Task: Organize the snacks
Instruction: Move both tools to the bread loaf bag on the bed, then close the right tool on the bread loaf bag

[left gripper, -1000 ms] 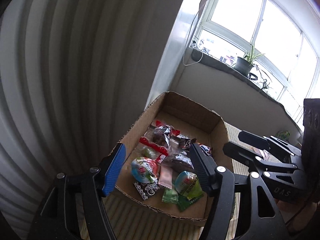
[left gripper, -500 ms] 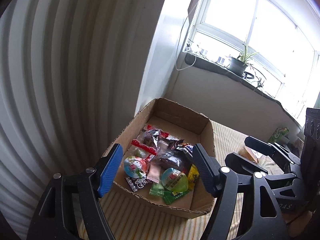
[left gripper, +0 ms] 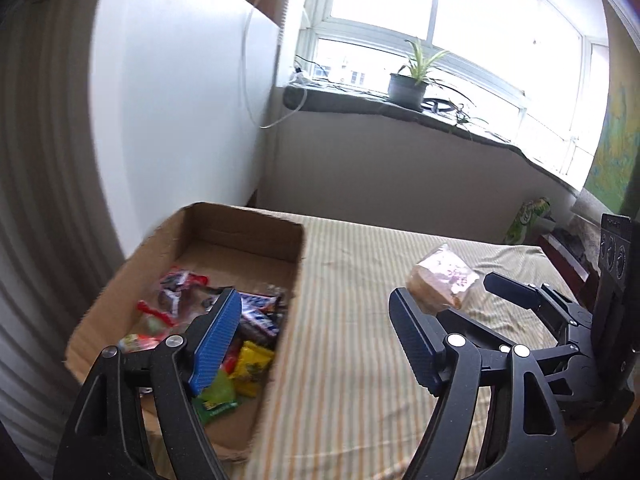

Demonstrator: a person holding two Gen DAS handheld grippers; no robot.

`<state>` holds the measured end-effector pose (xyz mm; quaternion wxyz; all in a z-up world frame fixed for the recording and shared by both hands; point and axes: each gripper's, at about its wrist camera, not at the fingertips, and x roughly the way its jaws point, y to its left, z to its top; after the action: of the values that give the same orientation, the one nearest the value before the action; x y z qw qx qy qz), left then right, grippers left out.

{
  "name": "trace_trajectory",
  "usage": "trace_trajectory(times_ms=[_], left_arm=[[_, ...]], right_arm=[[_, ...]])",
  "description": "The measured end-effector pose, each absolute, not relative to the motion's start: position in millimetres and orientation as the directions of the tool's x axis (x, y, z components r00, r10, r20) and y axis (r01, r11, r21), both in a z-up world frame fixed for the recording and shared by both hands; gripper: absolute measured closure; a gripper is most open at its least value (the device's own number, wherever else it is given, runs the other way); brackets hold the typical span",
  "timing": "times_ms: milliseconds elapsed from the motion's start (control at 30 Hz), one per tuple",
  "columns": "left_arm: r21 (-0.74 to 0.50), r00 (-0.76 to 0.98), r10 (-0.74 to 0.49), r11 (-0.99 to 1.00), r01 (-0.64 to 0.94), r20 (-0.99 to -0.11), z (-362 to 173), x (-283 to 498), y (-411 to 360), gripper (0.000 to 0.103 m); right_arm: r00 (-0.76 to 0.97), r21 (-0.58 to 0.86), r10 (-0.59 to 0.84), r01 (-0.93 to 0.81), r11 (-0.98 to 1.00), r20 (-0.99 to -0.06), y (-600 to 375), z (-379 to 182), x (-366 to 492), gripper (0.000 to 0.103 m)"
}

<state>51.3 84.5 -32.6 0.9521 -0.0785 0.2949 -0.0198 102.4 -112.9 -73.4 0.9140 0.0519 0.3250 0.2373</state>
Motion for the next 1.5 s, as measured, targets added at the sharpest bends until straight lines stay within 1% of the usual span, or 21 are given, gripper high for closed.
trace_trajectory(times_ms=[200,300,367,567,767,900,1067,1167,1267,1333,1400,1500], left_arm=[[-0.157,0.777,-0.194,0.98,0.124,-0.6,-43,104,20,0.027],[-0.177,0.75,-0.241,0.97,0.167,-0.615,-50,123,0,0.027],[-0.185,0.732,-0.247,0.969,0.166,-0.635,-55,132,-8,0.027],[-0.198,0.711,-0.255,0.966,0.165,-0.655,-63,138,-14,0.027],[-0.248,0.685,-0.285,0.956,0.155,-0.67,-72,139,-16,0.027],[-0.281,0.66,-0.316,0.946,0.162,-0.682,-83,138,-23,0.027],[-0.312,0.626,-0.335,0.938,0.151,-0.704,-104,144,-34,0.027],[-0.323,0.603,-0.353,0.932,0.162,-0.716,-115,151,-41,0.027],[-0.329,0.582,-0.357,0.931,0.158,-0.73,-126,162,-48,0.027],[-0.327,0.589,-0.356,0.931,0.161,-0.726,-129,167,-52,0.026],[-0.321,0.586,-0.356,0.932,0.168,-0.727,-128,173,-56,0.026],[-0.321,0.587,-0.364,0.93,0.18,-0.723,-129,180,-58,0.026]], right_arm=[[0.709,0.254,0.327,-0.211,0.944,-0.625,-205,-93,106,0.006],[0.709,0.272,0.287,-0.138,0.952,-0.644,-236,-101,106,0.006],[0.71,0.268,0.274,-0.125,0.955,-0.648,-243,-102,107,0.006],[0.706,0.253,0.284,-0.153,0.955,-0.649,-240,-100,111,0.006],[0.673,0.207,0.29,-0.202,0.957,-0.681,-233,-101,129,0.006],[0.621,0.191,0.309,-0.251,0.949,-0.72,-230,-108,155,0.005],[0.541,0.224,0.374,-0.324,0.919,-0.753,-217,-122,203,0.005],[0.494,0.273,0.444,-0.381,0.883,-0.747,-204,-130,234,0.005],[0.414,0.317,0.5,-0.435,0.843,-0.761,-187,-147,262,0.005],[0.368,0.353,0.532,-0.453,0.819,-0.763,-180,-160,274,0.005],[0.349,0.408,0.581,-0.457,0.79,-0.735,-182,-166,279,0.005],[0.335,0.438,0.612,-0.466,0.769,-0.717,-182,-173,279,0.004]])
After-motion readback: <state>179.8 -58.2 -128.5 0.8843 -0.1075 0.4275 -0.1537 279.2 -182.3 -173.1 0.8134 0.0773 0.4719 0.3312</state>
